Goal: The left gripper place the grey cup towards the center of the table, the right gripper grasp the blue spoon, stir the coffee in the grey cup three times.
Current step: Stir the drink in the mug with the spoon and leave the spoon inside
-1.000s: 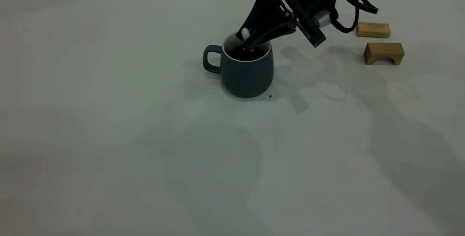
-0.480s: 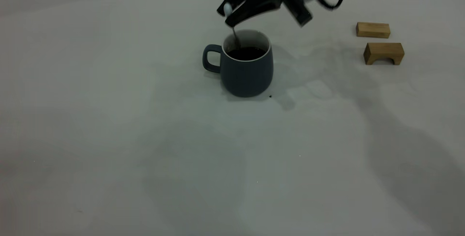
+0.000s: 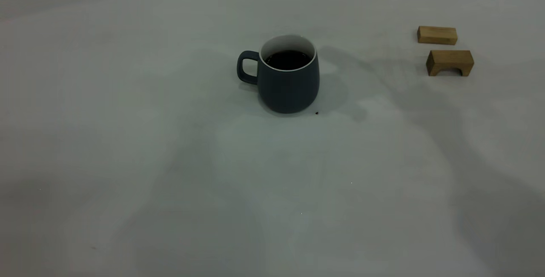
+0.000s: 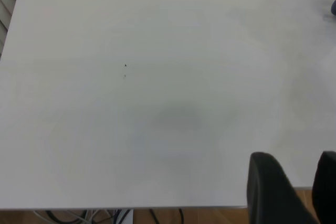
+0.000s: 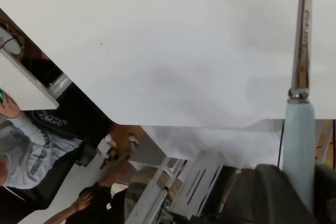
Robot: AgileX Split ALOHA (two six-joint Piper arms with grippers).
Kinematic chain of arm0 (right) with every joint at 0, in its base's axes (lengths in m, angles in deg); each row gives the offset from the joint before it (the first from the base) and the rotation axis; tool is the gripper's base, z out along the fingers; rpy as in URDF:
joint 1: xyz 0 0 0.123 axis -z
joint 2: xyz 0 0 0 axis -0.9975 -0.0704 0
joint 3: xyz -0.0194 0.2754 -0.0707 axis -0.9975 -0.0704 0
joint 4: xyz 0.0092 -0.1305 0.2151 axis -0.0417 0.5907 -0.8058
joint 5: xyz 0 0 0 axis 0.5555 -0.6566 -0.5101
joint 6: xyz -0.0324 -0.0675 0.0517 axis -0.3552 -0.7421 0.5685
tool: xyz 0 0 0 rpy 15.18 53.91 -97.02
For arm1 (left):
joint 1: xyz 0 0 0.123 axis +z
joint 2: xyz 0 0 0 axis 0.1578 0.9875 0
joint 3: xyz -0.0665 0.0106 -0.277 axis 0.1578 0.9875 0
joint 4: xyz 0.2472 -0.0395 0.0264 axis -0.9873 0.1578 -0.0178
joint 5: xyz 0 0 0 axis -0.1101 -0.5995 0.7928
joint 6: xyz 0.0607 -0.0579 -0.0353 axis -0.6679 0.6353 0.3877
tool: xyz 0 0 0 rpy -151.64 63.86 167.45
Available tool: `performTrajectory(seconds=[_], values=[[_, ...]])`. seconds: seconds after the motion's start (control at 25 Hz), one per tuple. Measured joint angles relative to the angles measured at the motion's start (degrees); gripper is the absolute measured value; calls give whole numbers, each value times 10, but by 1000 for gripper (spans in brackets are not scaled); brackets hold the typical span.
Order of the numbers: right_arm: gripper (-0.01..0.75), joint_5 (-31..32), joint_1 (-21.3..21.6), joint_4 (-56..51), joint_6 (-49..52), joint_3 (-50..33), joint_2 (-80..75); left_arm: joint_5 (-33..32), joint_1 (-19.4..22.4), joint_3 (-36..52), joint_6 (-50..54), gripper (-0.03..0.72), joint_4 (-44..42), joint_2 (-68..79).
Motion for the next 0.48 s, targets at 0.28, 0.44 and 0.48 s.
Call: performTrajectory(seconds=[0.28, 0.44, 0.48], values=[[135, 0, -25, 1, 21, -21, -17, 0, 0, 0, 0, 276, 0, 0], [135, 1, -28, -5, 20, -34, -36, 0, 0, 0, 0, 276, 0, 0], [135, -1, -28, -8, 20, -34, -41, 0, 0, 0, 0, 276, 0, 0]])
